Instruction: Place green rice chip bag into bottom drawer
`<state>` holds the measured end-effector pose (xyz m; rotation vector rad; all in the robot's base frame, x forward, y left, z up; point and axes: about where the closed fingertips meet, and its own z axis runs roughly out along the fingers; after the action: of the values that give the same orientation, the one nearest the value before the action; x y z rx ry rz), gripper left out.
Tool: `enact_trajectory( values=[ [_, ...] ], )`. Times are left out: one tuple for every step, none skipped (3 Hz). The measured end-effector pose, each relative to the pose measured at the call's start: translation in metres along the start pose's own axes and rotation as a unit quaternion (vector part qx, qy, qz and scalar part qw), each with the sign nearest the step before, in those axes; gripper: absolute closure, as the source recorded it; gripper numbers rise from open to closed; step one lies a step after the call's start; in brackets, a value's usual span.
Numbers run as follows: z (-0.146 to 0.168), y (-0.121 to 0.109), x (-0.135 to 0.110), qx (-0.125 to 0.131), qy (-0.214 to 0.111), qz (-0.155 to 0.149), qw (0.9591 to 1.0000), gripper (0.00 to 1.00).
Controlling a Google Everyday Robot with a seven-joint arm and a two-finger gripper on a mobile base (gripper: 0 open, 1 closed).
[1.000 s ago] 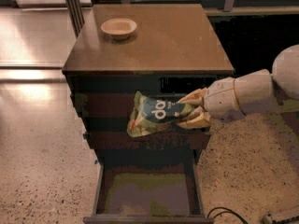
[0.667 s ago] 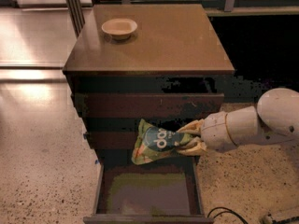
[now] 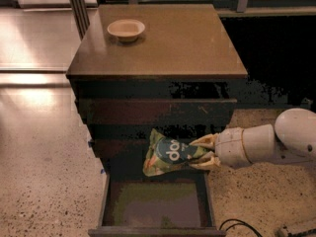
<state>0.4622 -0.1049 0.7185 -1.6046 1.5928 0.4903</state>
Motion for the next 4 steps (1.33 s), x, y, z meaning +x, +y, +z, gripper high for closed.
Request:
enact_trajectory(
  values=[
    [0.050, 0.012, 0.071, 0.019, -0.048, 0.027, 0.9983, 1.00],
    [0.096, 0.016, 0.114, 0.017, -0.066, 0.036, 0.9970, 1.00],
    [0.144, 0.025, 0.152, 0.005, -0.058, 0.041, 0.9974, 1.00],
    [0.193, 0.047, 0.185, -0.023, -0.033, 0.049, 0.9980, 1.00]
  ],
)
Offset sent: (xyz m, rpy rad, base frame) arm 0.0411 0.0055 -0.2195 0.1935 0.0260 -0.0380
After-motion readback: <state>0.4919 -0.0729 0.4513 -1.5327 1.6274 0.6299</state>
